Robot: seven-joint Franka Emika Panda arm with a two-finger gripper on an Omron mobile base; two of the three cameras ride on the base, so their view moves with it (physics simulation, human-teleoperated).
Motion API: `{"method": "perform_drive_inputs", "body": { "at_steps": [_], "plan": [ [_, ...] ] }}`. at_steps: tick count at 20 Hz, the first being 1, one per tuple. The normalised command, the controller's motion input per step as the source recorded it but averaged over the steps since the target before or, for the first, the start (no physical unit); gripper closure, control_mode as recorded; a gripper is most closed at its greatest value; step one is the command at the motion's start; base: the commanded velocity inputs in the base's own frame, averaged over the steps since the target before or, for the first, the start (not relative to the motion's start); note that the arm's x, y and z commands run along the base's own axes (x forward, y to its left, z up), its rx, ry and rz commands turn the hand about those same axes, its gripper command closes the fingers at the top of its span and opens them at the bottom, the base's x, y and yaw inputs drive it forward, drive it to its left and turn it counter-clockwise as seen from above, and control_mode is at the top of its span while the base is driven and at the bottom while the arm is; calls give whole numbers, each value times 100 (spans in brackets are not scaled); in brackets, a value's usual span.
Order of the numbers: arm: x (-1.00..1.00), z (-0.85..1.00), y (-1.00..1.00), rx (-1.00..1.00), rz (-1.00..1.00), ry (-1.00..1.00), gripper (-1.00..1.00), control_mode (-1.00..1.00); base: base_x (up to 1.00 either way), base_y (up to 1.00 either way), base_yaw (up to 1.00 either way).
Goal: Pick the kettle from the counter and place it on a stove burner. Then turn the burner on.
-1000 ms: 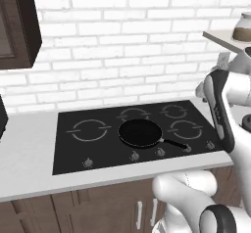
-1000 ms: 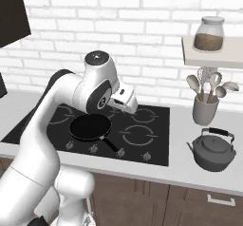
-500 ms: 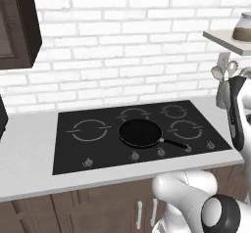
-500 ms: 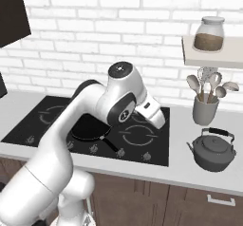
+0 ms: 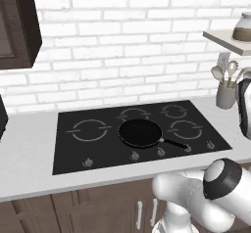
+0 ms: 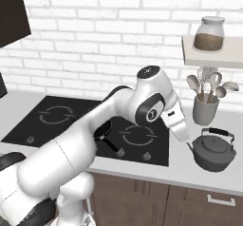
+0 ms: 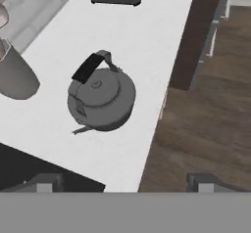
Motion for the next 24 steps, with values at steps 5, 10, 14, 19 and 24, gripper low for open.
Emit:
{"method": "perform_drive_inputs", "body": {
  "at_steps": [5,10,14,19,24],
  "plan": [
    [0,-25,-100,13,-44,0,-100,-100,0,0,0],
    [0,-23,-95,25,-6,0,-100,-100,0,0,0],
    [0,-2,-66,44,0,0,-100,-100,0,0,0],
    [10,0,-26,30,0,0,-100,-100,0,0,0],
    [36,-4,0,14,0,0,-100,-100,0,0,0]
  ]
}}
